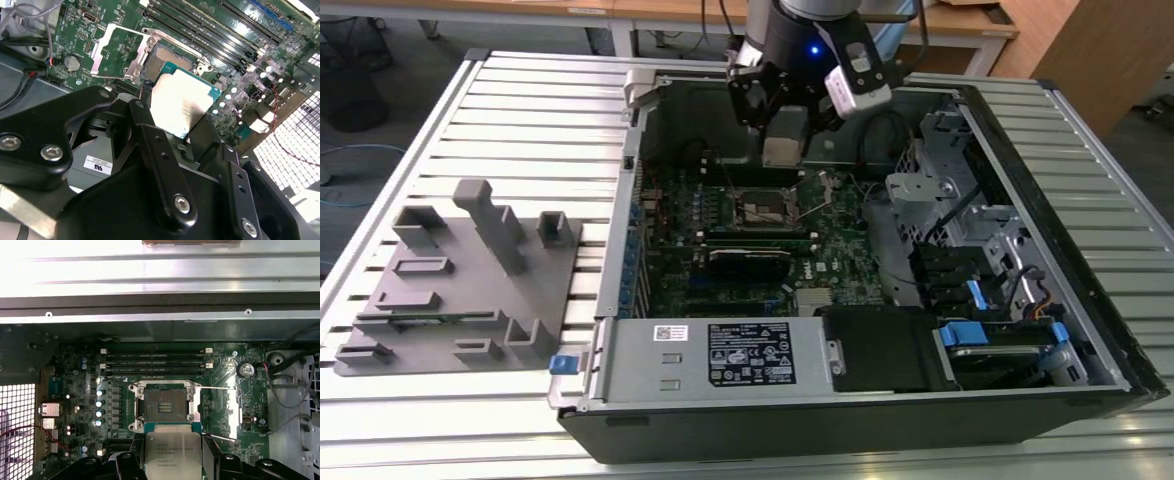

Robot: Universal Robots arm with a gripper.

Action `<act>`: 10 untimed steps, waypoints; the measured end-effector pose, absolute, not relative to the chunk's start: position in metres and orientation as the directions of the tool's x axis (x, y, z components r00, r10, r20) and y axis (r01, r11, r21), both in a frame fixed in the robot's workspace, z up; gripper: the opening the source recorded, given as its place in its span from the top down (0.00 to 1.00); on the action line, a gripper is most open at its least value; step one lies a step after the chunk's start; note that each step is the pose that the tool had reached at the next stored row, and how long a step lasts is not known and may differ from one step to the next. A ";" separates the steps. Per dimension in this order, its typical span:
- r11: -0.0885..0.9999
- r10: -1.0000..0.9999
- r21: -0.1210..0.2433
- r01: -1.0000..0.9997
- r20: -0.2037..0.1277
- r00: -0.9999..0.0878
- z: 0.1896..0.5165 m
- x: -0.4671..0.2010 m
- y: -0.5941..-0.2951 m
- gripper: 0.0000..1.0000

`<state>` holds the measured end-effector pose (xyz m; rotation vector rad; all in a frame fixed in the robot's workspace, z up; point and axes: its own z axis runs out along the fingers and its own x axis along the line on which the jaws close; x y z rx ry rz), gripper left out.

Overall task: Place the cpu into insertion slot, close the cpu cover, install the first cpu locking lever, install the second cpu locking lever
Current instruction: 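Place the cpu into insertion slot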

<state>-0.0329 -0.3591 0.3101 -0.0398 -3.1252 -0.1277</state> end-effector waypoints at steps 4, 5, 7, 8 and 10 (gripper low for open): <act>0.996 0.025 0.081 0.026 0.015 -1.000 0.306 -0.033 -0.359 0.46; 0.996 0.025 0.081 0.026 0.015 -1.000 0.305 -0.033 -0.359 0.46; 0.996 0.025 0.081 0.026 0.015 -1.000 0.304 -0.033 -0.359 0.46; 0.996 0.025 0.081 0.026 0.015 -1.000 0.304 -0.033 -0.359 0.46; 0.996 0.025 0.081 0.026 0.015 -1.000 0.304 -0.033 -0.359 0.46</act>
